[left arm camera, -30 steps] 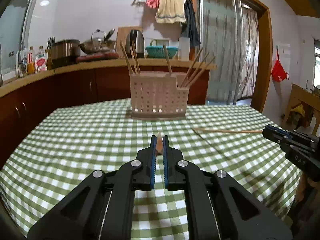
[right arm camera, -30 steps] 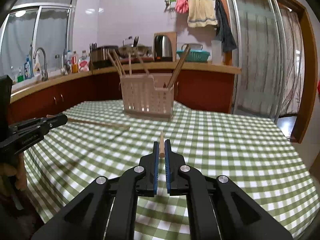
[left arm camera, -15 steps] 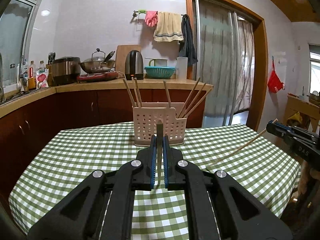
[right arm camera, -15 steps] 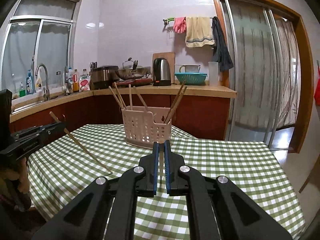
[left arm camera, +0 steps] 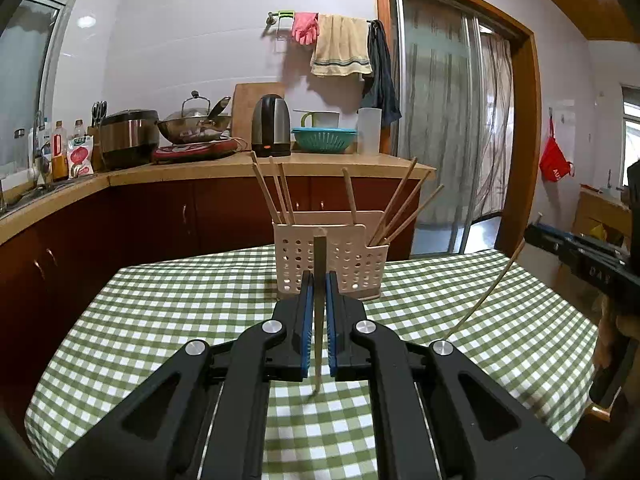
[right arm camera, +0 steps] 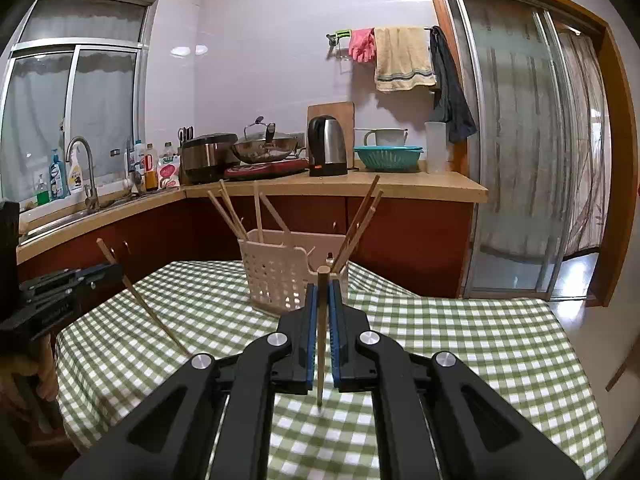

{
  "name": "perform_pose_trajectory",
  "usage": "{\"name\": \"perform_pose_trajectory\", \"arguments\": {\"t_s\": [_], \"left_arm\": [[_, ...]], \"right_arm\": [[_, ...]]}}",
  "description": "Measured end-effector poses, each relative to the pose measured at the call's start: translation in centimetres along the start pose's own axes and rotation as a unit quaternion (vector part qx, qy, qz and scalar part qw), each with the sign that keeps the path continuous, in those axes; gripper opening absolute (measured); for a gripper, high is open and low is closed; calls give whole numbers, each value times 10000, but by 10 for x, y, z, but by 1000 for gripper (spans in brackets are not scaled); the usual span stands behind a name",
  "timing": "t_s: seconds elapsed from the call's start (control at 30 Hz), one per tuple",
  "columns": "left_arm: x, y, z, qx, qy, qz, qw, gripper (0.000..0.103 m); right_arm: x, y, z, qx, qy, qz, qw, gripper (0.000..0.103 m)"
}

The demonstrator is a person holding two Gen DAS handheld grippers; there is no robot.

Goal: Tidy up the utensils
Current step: 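Lift both held chopsticks upright and carry them over the beige caddy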

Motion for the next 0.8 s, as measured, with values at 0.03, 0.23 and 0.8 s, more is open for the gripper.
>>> {"name": "perform_pose_trajectory", "arguments": {"t_s": [0.03, 0.23, 0.8], "left_arm": [[-1, -2, 2, 1, 2, 4, 10000, 7], [-8, -11, 11, -31, 42, -51, 10000, 7], [-22, -41, 12, -14, 444, -259, 9987, 7]], "right_arm": [[0, -3, 2, 3, -3, 2, 10000, 6], [0, -15, 16, 36, -40, 32, 10000, 6], [-7, -38, 21, 106, -82, -13, 9999, 6]]}}
Point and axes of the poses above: each gripper's, at about its wrist camera, not at the fingertips, and z roughly the way its jaws point, x to its right, y to its underside, the point moved 7 cm from there along z, roughly the way its jaws point, and after that the axes turned 15 degrees about -x, right-handed, at the moved point
